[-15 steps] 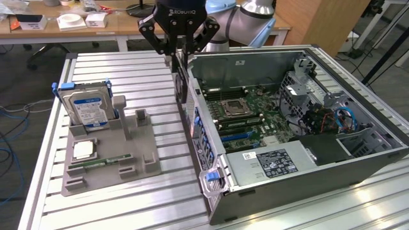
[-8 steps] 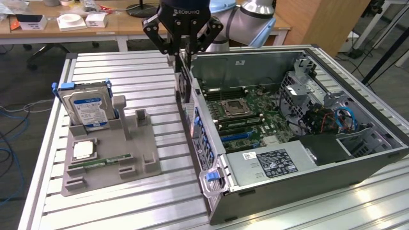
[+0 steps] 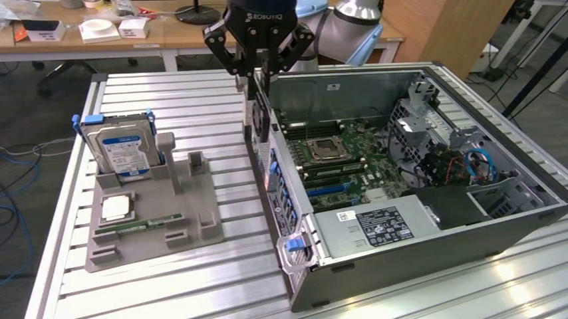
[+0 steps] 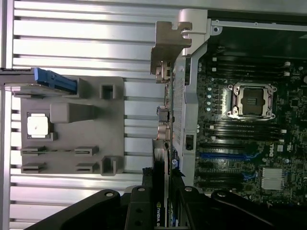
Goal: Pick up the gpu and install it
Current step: 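Pick up the gpu and move the gpu toward the slot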
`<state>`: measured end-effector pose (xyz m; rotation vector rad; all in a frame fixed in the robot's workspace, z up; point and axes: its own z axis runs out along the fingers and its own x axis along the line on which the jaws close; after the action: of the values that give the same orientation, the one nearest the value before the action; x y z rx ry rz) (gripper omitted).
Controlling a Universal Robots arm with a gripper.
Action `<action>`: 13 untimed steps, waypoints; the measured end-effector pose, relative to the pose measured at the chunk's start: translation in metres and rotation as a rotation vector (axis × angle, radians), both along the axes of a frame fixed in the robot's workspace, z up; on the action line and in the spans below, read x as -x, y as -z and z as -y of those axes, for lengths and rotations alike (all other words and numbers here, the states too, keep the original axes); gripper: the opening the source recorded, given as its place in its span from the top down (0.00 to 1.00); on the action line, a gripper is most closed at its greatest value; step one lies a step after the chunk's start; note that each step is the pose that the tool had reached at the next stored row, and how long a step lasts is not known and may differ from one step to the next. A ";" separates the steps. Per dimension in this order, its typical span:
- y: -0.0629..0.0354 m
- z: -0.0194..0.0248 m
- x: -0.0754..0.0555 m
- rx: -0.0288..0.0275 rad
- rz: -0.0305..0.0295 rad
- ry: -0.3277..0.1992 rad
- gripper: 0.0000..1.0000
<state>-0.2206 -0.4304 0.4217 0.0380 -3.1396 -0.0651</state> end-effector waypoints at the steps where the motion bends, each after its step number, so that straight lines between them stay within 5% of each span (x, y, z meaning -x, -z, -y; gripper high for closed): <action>1: 0.0000 0.0000 -0.001 0.0000 0.0000 0.000 0.74; 13: 0.0000 0.0000 -0.006 0.0000 -0.0001 0.000 0.74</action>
<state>-0.2141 -0.4304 0.4217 0.0380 -3.1395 -0.0650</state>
